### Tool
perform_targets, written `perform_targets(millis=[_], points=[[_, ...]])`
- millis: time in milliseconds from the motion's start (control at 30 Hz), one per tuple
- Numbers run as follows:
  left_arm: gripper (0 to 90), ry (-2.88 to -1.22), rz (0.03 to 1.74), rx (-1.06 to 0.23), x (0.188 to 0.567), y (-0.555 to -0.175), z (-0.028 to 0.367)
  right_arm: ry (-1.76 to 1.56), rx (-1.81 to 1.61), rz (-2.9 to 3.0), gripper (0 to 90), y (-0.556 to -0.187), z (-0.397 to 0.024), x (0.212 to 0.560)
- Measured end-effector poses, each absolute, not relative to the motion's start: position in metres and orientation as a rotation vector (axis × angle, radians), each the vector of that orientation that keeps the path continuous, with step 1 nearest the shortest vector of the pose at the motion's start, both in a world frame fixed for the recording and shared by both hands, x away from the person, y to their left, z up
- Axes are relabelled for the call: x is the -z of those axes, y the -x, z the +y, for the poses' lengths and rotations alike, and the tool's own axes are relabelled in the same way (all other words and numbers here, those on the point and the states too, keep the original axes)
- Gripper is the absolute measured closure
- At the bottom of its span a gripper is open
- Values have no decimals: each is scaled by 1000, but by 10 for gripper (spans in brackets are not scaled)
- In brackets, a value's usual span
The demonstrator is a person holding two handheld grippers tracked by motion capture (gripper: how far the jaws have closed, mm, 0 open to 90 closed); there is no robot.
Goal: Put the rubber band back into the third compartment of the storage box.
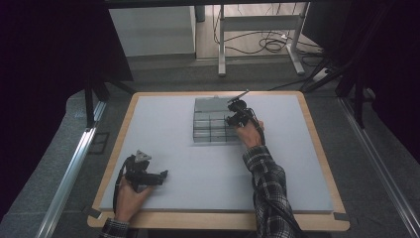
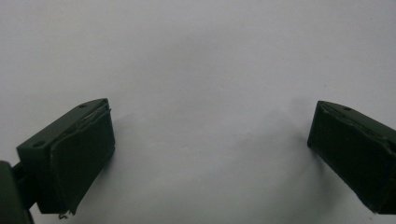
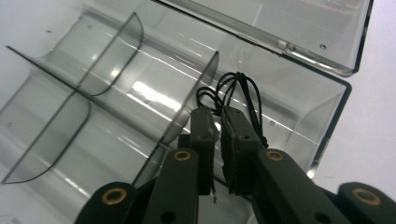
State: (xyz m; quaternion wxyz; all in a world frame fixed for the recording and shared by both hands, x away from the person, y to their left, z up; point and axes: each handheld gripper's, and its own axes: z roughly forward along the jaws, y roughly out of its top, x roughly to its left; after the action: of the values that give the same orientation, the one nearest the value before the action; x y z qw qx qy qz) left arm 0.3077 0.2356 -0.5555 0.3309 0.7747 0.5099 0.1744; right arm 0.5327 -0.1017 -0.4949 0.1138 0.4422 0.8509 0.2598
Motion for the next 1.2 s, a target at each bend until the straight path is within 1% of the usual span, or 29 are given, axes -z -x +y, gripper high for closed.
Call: perform_targets(millis=[233,567,1000,1200], points=[[6,-2015,1337,-456,556,-308,235,-1257,-795,2490,754,-522,-101,480],[5,-2013,1337,-457,556,-308,235,-1212,-837,2493,677,-508,-101,468],[5,-2013,1337,-457,556,-308,235,-1136,-856,2499,505,-488,-104,462],[5,-2014,1337,-457,556,-308,235,-1125,-869,2491,440,-480,-105,460]])
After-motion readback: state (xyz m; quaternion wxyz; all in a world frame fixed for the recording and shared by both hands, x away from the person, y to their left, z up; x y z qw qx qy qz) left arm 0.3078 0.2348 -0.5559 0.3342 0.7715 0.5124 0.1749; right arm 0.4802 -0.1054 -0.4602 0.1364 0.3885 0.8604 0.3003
